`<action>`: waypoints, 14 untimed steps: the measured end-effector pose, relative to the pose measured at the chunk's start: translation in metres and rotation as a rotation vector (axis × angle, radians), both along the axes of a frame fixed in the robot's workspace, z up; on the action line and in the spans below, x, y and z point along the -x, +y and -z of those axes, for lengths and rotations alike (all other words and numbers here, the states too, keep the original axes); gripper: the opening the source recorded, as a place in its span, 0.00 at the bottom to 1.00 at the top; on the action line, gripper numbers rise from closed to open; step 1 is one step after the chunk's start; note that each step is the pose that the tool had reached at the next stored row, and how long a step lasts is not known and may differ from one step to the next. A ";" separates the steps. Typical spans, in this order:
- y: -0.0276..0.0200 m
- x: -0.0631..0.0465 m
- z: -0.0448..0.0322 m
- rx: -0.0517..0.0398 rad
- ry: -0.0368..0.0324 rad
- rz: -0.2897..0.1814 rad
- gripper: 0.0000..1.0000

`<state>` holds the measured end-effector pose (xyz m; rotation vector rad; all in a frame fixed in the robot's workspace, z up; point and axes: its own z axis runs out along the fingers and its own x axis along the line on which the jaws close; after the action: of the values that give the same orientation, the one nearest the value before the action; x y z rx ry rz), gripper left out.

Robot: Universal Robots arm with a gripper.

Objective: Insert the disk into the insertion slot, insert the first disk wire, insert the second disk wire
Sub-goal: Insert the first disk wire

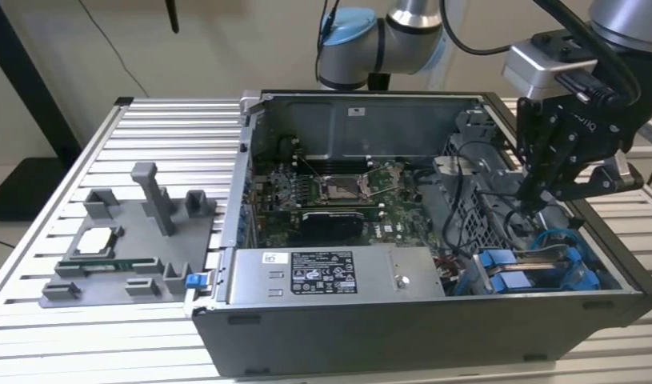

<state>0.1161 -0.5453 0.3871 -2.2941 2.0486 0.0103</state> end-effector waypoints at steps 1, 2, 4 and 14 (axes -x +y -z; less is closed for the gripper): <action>0.0000 0.000 0.0000 -0.0004 -0.0001 -0.001 0.00; 0.0000 -0.001 0.0000 -0.0008 -0.0001 -0.001 0.00; 0.0000 -0.001 0.0000 -0.0016 -0.0001 -0.002 0.00; 0.0000 -0.001 0.0000 -0.0025 -0.0002 -0.002 1.00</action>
<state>0.1176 -0.5453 0.3871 -2.2951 2.0445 0.0128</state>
